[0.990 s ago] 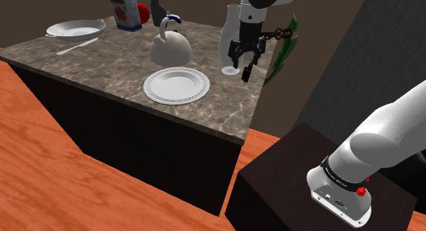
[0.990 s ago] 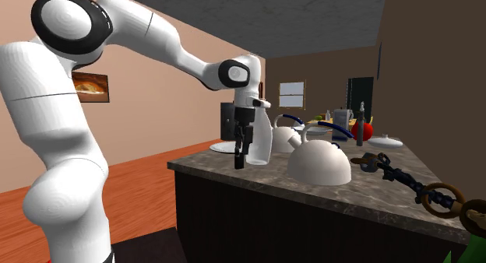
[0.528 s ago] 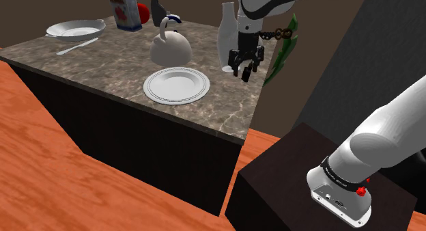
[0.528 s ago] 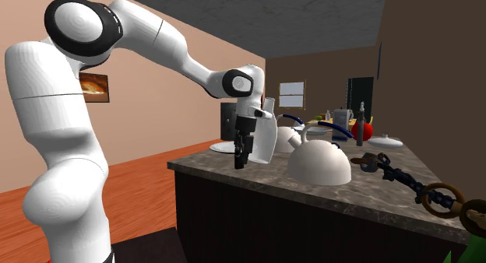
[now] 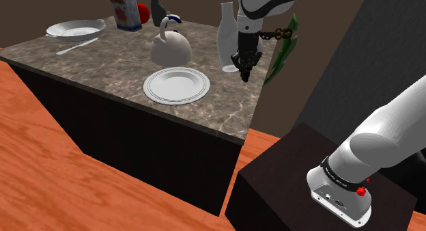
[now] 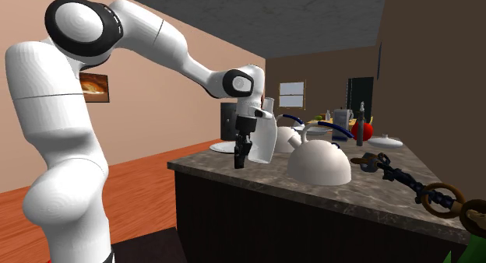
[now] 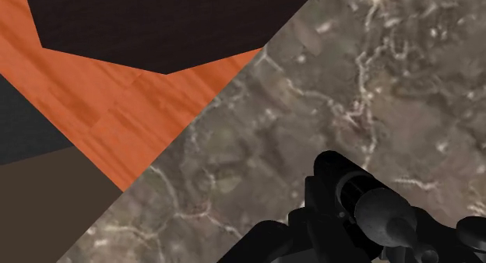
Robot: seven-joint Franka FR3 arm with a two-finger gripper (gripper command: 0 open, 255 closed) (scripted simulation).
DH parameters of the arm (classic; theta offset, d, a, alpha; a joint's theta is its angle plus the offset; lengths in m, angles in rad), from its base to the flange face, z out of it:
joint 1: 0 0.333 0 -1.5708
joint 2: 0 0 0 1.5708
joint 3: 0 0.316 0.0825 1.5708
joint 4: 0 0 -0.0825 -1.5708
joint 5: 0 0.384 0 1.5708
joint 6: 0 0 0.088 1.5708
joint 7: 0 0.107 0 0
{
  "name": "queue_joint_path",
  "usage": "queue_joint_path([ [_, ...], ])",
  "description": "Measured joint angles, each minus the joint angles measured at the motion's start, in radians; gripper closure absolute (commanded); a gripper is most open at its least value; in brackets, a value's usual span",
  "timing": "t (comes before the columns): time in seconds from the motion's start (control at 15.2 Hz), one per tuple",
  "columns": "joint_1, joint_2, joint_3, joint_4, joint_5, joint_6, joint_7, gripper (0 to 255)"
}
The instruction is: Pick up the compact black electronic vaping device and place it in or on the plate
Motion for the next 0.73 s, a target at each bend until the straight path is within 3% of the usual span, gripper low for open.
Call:
queue_joint_path([
  [0.73,-0.001,-0.021,-0.003,0.083,0.001,-0.105,0.002,255],
])
